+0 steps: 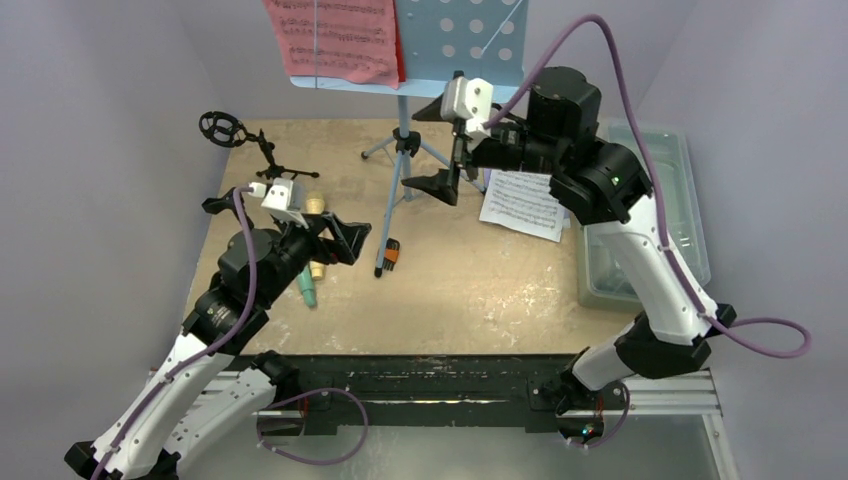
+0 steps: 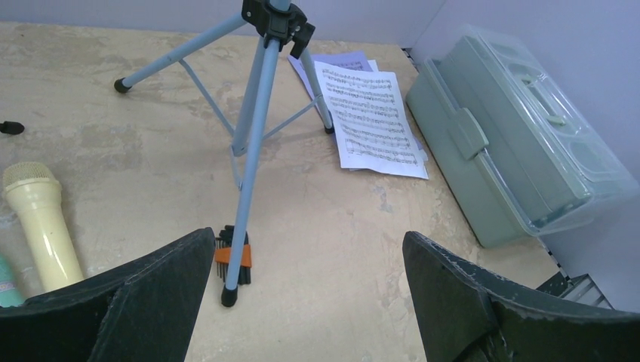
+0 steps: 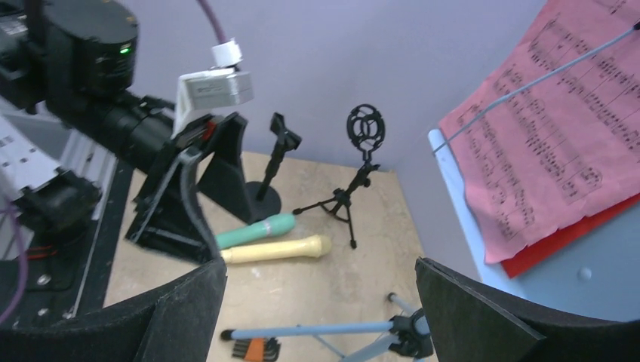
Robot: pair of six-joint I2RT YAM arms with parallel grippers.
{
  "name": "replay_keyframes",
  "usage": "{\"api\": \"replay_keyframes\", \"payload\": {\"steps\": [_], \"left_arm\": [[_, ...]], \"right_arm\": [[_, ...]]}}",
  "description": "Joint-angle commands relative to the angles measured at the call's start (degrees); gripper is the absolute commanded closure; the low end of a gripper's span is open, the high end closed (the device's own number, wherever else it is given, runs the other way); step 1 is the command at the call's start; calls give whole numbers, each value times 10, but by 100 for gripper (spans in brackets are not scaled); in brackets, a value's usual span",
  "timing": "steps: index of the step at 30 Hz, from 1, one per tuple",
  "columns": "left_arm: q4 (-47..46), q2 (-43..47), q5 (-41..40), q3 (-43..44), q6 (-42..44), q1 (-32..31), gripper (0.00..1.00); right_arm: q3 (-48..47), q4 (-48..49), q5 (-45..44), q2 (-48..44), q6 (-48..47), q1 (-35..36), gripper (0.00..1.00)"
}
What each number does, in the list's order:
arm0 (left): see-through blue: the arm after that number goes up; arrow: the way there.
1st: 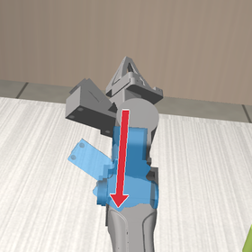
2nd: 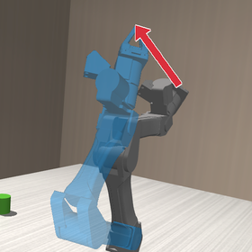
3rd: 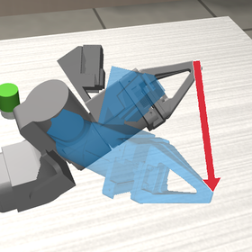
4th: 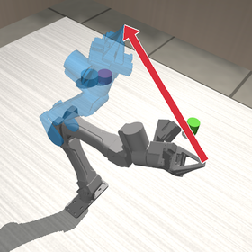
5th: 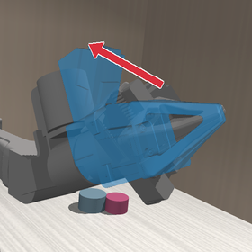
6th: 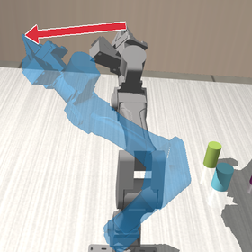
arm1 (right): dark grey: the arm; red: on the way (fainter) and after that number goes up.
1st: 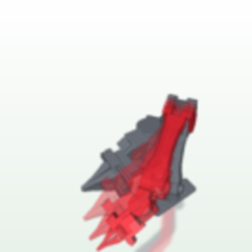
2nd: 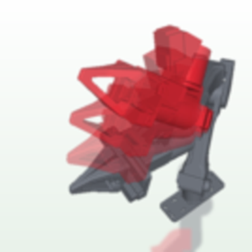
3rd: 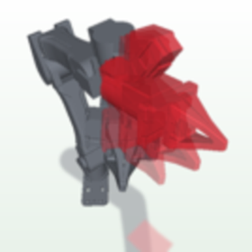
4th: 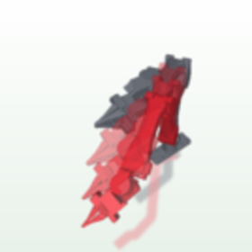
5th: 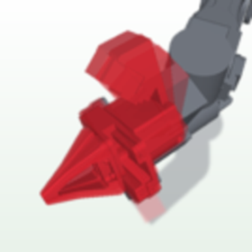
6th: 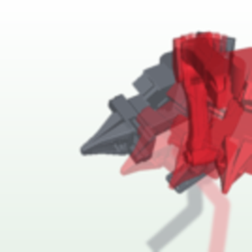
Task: Pack up the instrument practice props
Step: Pick up the sheet music from the music stand.
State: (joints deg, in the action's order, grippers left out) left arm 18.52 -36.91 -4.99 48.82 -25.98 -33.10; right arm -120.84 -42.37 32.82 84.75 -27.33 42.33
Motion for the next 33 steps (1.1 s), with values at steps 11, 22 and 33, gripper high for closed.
{"api": "replay_keyframes", "payload": {"steps": [11,22,33], "left_arm": [[-27,30,-8,-25,10,3,5],[-29,44,-12,-36,1,3,6],[-24,58,-15,-44,2,3,5]], "right_arm": [[-79,221,-256,114,248,25,1],[-121,242,-393,152,390,42,2],[-117,258,-435,177,392,46,2]]}}
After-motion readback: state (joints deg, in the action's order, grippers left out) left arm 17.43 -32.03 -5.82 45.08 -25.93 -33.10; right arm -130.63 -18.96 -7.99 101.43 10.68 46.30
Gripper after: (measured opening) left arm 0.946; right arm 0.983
